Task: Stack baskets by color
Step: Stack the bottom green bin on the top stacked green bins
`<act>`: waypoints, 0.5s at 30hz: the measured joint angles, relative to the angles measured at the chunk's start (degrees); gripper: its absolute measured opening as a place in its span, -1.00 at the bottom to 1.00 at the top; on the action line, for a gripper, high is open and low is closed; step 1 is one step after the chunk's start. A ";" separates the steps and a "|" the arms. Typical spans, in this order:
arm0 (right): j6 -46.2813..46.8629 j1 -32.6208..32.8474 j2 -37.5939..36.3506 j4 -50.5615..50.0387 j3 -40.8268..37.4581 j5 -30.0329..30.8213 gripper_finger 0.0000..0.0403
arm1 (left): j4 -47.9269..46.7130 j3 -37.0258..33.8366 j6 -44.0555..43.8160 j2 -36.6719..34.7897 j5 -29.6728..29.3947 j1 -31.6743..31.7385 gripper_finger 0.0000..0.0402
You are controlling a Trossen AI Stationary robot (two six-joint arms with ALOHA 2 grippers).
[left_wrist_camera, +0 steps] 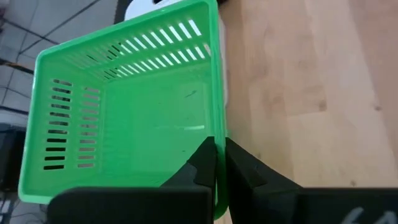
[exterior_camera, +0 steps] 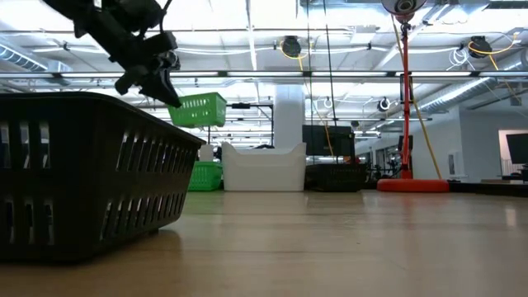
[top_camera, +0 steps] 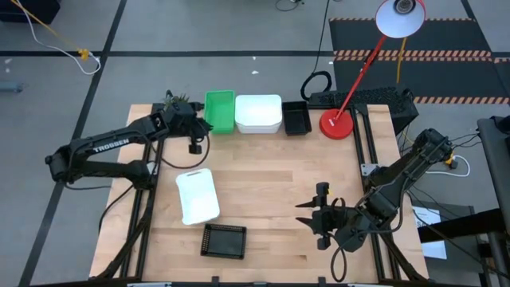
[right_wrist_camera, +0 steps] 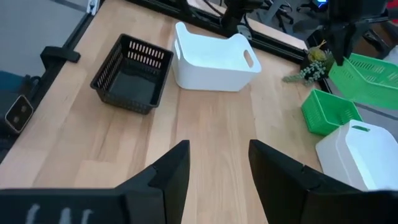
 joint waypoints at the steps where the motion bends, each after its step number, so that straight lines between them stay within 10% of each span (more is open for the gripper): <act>1: 0.00 -0.07 0.00 0.22 0.00 0.00 -0.22 | 0.40 -0.24 0.02 0.00 -0.04 0.59 -0.93; 15: -1.18 -0.08 0.00 0.62 -0.02 0.00 -0.22 | 3.60 -0.48 4.77 9.63 0.39 6.78 -0.96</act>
